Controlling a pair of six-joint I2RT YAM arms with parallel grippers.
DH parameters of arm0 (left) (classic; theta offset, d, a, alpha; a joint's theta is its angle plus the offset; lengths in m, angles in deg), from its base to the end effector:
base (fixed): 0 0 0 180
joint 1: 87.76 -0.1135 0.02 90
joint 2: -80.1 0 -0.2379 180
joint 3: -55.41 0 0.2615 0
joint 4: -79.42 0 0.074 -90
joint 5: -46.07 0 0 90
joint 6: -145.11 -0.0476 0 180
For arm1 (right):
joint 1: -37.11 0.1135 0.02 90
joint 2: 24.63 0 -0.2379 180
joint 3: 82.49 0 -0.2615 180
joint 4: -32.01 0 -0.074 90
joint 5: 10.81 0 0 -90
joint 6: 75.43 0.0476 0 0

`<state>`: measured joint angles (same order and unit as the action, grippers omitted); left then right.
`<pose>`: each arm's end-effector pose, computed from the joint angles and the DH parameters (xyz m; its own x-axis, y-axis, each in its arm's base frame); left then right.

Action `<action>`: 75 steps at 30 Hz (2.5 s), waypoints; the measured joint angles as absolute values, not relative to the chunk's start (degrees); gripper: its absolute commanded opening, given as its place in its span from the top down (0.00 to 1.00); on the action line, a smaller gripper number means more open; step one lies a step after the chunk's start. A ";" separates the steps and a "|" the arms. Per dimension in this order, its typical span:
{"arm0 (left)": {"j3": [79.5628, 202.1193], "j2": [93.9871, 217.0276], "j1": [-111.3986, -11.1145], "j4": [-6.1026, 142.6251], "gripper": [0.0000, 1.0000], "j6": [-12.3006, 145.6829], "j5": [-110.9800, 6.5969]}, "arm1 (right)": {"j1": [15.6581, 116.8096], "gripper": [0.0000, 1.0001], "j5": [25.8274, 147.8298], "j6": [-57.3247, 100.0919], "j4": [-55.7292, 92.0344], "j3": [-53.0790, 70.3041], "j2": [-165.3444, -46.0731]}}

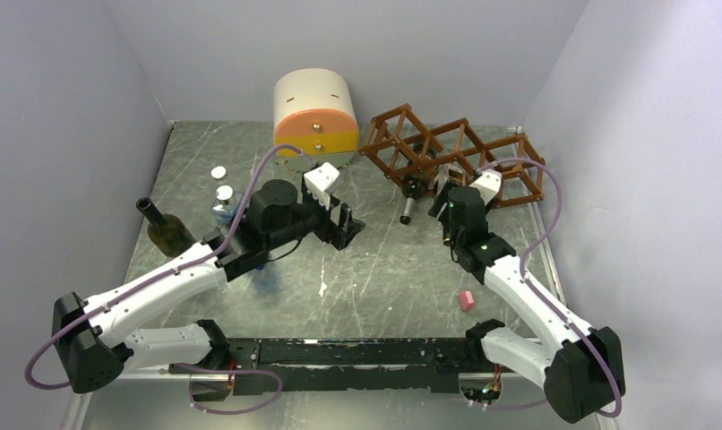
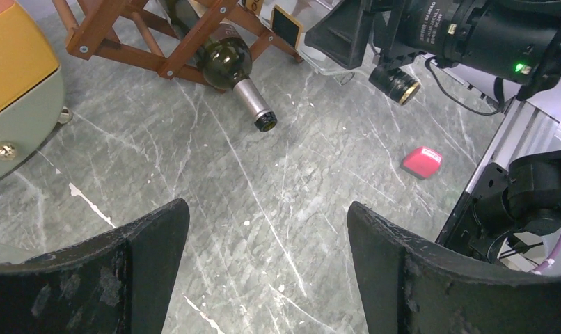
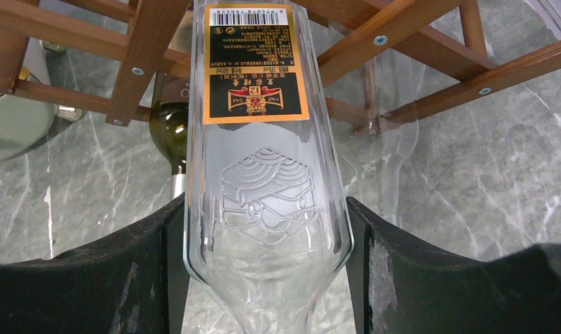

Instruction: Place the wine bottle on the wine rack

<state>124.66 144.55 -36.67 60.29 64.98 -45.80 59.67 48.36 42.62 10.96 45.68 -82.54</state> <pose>0.1846 -0.2311 0.3199 -0.2899 0.0864 -0.9532 0.7591 0.6272 -0.1740 0.2457 0.0756 0.2350 -0.3285 0.3008 -0.8953 0.2790 0.9365 0.2123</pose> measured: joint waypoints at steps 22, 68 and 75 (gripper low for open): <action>125.03 141.31 -36.67 58.47 0.12 65.44 -47.00 | 55.74 1.00 47.72 42.73 31.33 49.53 -91.48; 126.73 140.46 -36.67 54.93 0.00 66.01 -42.11 | 45.80 0.24 57.54 39.19 19.39 35.25 -87.91; 131.06 134.27 -36.67 52.73 0.01 62.49 -30.48 | 45.77 0.27 70.37 34.54 11.26 30.77 -81.53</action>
